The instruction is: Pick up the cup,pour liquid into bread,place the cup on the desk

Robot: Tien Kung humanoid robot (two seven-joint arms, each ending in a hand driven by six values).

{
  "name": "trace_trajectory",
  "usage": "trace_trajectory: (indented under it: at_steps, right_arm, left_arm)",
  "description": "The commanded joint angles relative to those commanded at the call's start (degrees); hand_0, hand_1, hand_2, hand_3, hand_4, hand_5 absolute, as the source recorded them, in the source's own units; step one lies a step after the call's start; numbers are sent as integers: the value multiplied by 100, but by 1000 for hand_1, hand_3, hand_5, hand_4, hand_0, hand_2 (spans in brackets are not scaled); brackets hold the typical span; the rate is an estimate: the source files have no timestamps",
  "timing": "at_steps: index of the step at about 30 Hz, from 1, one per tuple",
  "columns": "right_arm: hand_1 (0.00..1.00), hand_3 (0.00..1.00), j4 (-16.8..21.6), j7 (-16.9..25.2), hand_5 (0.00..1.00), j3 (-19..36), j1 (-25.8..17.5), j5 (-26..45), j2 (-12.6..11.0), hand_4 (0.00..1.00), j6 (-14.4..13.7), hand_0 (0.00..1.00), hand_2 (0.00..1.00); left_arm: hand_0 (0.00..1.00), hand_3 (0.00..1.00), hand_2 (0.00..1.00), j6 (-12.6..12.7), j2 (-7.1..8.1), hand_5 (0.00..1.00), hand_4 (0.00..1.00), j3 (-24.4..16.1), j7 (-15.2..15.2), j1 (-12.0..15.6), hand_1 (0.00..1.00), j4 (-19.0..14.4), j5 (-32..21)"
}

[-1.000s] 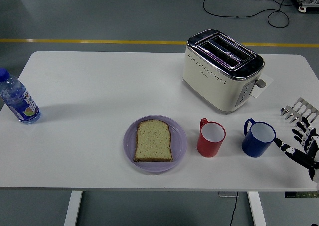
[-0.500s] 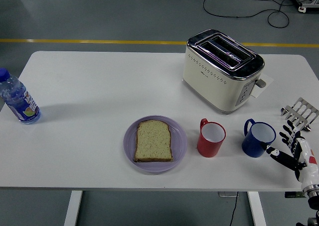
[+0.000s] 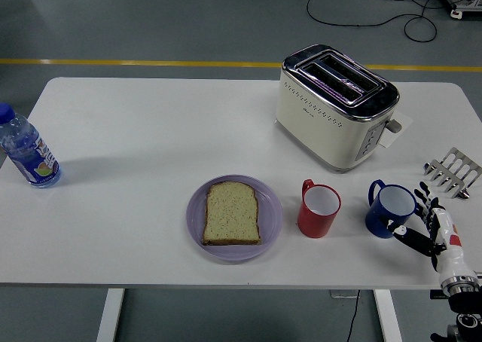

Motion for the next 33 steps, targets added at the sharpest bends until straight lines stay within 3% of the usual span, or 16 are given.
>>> trace_trajectory:
  at_steps: [6, 33]
  right_arm:
    - [903, 998, -195, 86, 132, -83, 153, 59, 51, 998, -128, 956, 969]
    - [884, 994, -981, 415, 131, -439, 661, 550, 242, 993, -232, 946, 953]
  left_arm:
    - [647, 528, 603, -3, -11, 738, 301, -32, 1, 2, 610, 0, 4]
    - [651, 529, 608, -10, -36, 740, 304, -72, 6, 1, 612, -4, -16]
